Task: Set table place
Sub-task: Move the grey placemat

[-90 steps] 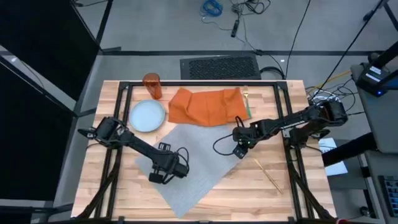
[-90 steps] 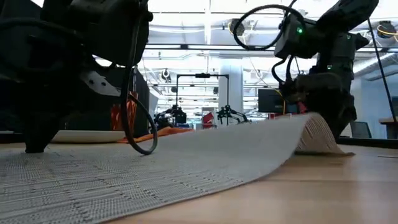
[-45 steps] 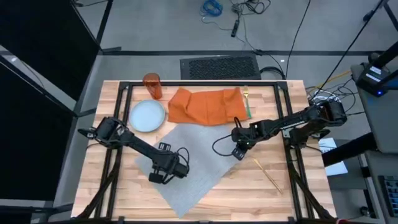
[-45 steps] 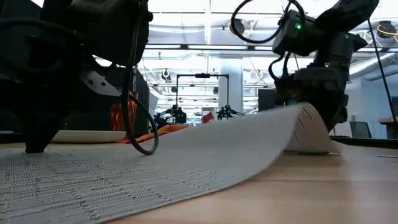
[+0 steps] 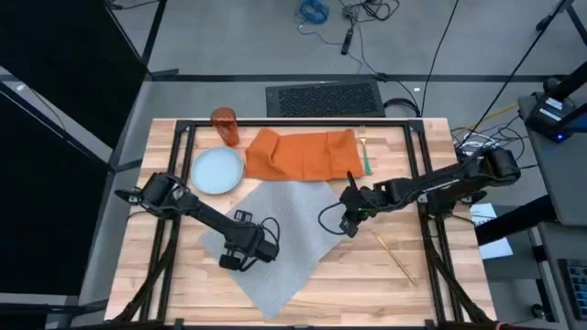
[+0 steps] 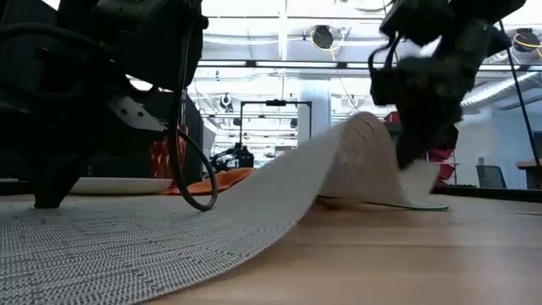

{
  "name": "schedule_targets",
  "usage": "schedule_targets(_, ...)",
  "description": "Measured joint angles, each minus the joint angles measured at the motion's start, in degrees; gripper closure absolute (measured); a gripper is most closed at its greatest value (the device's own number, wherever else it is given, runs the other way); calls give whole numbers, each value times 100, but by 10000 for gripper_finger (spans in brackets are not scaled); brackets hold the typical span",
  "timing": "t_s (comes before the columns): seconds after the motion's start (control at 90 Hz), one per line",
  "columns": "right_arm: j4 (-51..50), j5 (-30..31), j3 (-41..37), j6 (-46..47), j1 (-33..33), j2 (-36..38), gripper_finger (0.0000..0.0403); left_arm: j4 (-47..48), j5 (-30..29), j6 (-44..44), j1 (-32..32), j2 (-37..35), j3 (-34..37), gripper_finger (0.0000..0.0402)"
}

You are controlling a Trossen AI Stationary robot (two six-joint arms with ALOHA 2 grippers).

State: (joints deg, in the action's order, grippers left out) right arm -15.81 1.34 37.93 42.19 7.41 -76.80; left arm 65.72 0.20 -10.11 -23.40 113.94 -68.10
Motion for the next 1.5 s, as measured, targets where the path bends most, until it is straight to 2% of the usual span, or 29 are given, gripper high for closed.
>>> schedule_targets(0.311, 820, -287, 2, 194, 308, -24, 403, 3, 0, 48, 0, 0, -1, 402)
schedule_targets(0.611, 1969, -725, 46, 367, 375, -900, 403, 5, 1, 57, 11, 1, 1, 402)
schedule_targets(0.8, 1841, -774, 698, 93, 396, -1531, 403, 4, 1, 110, 13, 1, 1, 402)
schedule_targets(1.022, 661, -894, 1830, -364, 396, -2204, 403, 28, 34, 144, 15, 1, -1, 402)
schedule_targets(1.156, 374, -1114, 2211, -501, 395, -2506, 401, 47, 38, 143, 15, 1, -1, 402)
schedule_targets(1.311, 368, -1226, 2525, -588, 483, -2692, 379, 53, 34, 142, 15, 1, -1, 402)
schedule_targets(1.5, 68, -1178, 2549, -586, 508, -2648, 338, 58, 29, 141, 13, 3, -1, 402)
